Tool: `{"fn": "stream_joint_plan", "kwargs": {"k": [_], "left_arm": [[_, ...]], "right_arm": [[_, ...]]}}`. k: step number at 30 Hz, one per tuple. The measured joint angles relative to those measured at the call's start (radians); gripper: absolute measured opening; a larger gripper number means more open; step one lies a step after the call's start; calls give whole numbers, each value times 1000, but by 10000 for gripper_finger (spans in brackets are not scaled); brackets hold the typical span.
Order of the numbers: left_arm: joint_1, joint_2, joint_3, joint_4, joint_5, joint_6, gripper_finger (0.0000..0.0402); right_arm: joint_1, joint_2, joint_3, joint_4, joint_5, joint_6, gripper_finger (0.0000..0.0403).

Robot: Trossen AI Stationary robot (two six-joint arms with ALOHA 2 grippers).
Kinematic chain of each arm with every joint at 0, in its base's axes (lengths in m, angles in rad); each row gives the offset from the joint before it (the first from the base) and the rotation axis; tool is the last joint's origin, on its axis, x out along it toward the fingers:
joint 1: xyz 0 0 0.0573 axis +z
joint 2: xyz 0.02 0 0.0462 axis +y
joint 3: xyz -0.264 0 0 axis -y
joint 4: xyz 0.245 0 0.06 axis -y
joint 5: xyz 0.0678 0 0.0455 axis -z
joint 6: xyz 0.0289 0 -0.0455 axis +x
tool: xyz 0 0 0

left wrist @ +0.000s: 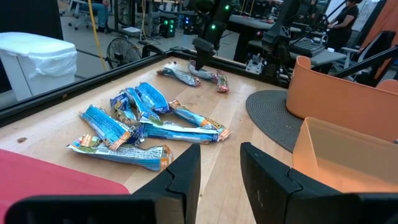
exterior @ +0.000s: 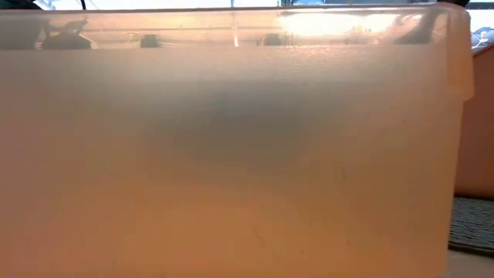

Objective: Pick and place Granola Bars by type
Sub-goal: Put the middle orange granola bar into the right orange bin

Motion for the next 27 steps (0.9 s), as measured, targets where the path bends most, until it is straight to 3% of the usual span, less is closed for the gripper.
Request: {"fn": "stream_joint_plan", "kwargs": {"k": [13, 20, 27], "left_arm": [[0, 0, 0, 0, 0, 0, 118], [0, 0, 0, 0, 0, 0, 118], [0, 0, 0, 0, 0, 0, 118]], "right_arm": [[17, -59, -1, 134, -137, -80, 2], [40, -213, -1, 187, -210, -115, 1], [172, -412, -1, 233, -261, -171, 0]]}}
